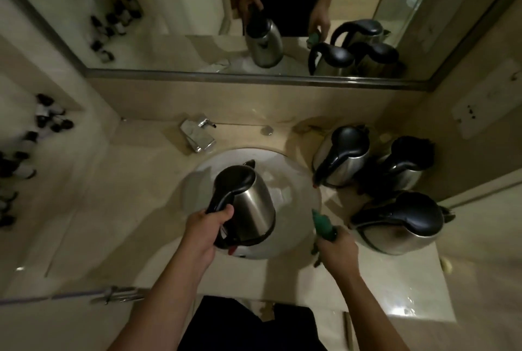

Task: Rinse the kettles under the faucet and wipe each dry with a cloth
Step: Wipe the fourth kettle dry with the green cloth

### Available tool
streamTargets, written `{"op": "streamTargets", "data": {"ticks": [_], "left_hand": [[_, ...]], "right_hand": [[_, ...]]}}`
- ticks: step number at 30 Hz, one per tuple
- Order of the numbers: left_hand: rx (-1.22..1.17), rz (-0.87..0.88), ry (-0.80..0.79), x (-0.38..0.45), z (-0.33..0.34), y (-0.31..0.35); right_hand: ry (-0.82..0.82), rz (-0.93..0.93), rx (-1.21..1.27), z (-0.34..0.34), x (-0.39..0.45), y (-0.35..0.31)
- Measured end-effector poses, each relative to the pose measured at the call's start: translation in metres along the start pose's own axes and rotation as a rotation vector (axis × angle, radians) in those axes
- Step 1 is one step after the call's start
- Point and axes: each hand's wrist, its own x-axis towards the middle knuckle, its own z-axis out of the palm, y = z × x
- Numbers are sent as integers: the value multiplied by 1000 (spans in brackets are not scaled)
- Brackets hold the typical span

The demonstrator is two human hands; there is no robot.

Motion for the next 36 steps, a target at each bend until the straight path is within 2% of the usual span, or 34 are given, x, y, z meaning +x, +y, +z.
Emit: {"op": "streamTargets", "data": {"ticks": [4, 6, 7, 9, 12, 14, 16, 20, 22, 24, 27, 28, 30, 31, 32, 33, 34, 36], "left_hand": [[-62, 101, -9, -23, -5, 20], [-68, 147, -19, -34, -11, 31], [-75, 164, -33, -42, -12, 36], [-89, 201, -54, -53, -17, 43], [-155, 236, -100, -70, -19, 50], [-189, 237, -143, -80, -19, 52], [-231, 212, -188, -89, -17, 52], [-257, 199, -177, -99, -11, 53], [-245, 196, -144, -100, -9, 51], [-208, 204, -111, -102, -9, 50], [-177, 212, -85, -104, -12, 51], [-184, 210, -85, -105, -13, 51], [-190, 202, -70, -107, -13, 50], [-187, 198, -57, -108, -12, 50], [-183, 196, -46, -110, -11, 51], [-179, 187, -32, -111, -9, 52], [-172, 184, -18, -112, -7, 53], [-144, 176, 23, -114, -4, 52]], "right_hand": [[-181, -7, 638, -15, -26, -62], [-323, -16, 812, -25, -40, -91], [-337, -87, 802, -29, -45, -104], [-265, -321, 679, -34, -58, -131], [-136, -651, 398, -21, -71, -167], [-94, -816, 141, -4, -74, -181], [-58, -912, 44, 7, -70, -186], [-159, -891, 194, 12, -69, -189], [-162, -802, 287, 15, -78, -186], [-106, -657, 430, 16, -80, -179], [-39, -322, 675, 2, -60, -180], [-67, -231, 729, -4, -53, -180], [-239, -101, 804, -16, -47, -183], [-284, -117, 766, -20, -47, -185], [-254, -192, 749, -24, -49, -189], [-157, -374, 627, -29, -52, -192], [-53, -609, 408, -36, -54, -194], [88, -940, -97, -49, -53, -202]]}}
